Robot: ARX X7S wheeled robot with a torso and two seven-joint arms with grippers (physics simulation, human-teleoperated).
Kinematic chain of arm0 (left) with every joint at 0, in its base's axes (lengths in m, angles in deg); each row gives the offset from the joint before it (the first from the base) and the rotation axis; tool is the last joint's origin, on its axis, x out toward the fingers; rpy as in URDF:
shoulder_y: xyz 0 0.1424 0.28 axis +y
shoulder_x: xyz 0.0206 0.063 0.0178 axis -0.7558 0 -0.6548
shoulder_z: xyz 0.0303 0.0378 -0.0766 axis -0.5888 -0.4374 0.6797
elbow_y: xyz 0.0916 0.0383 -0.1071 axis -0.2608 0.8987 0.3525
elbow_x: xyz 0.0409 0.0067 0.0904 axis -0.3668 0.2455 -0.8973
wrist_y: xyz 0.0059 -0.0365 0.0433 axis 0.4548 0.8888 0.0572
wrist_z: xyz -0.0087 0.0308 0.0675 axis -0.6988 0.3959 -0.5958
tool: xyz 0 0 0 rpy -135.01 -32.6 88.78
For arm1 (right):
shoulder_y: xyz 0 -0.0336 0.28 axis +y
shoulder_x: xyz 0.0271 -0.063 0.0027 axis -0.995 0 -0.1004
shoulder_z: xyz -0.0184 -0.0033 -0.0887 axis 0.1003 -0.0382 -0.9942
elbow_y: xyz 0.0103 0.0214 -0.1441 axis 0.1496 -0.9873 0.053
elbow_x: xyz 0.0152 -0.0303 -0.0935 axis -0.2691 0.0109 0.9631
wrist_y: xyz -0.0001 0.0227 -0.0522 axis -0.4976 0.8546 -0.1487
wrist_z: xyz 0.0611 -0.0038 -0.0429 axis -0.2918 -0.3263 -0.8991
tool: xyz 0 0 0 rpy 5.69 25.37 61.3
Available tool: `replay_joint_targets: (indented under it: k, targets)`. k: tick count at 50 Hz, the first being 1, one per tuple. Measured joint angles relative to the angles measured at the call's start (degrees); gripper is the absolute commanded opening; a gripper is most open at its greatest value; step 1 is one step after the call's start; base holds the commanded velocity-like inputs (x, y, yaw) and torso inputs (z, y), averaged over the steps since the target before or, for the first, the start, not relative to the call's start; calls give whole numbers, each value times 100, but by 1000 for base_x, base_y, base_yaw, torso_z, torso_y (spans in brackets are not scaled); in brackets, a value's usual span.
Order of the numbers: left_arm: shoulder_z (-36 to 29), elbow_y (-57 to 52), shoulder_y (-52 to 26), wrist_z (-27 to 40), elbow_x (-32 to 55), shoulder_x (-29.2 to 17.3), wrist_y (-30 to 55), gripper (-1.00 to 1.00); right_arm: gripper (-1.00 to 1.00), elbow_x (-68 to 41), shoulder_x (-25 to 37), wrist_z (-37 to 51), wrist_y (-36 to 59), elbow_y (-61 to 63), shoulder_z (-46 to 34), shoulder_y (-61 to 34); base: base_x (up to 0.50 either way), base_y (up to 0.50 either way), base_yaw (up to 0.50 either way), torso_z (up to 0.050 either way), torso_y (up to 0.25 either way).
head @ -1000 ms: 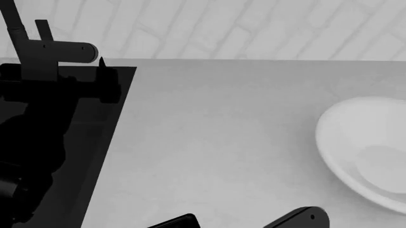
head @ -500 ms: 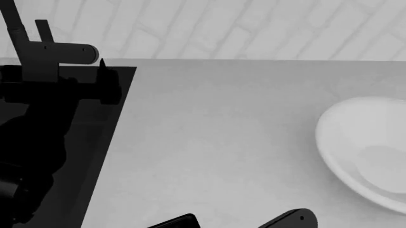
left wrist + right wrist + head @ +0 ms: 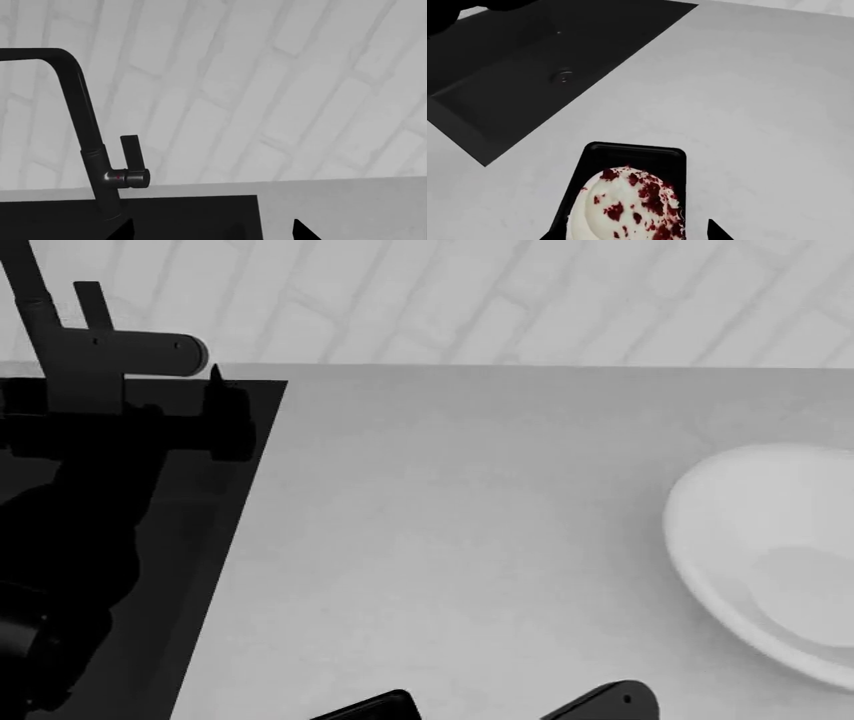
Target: Move the fresh-baked cupcake off the tray onto the counter, and place the bowl used for mixing into the sink.
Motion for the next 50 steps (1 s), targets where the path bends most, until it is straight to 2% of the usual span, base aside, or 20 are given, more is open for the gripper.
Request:
replay_joint_targets:
  k: [10, 11, 31, 50]
  targets:
    - [-28, 33, -19, -3, 24, -2, -24, 100, 100, 226, 36, -201, -130, -51, -158, 21, 0, 0, 0, 0, 0]
    - [-31, 39, -20, -4, 26, -2, -29, 100, -100, 258, 40, -228, -149, -53, -175, 29, 0, 0, 0, 0, 0]
    - [-75, 6, 7, 9, 89, -25, -27, 100, -100, 505, 164, -396, -471, 38, -285, 144, 0, 0, 0, 0, 0]
    - [-110, -69, 19, 41, 142, -49, 4, 100, -100, -675, 472, 463, -545, 110, -226, -546, 0, 0, 0, 0, 0]
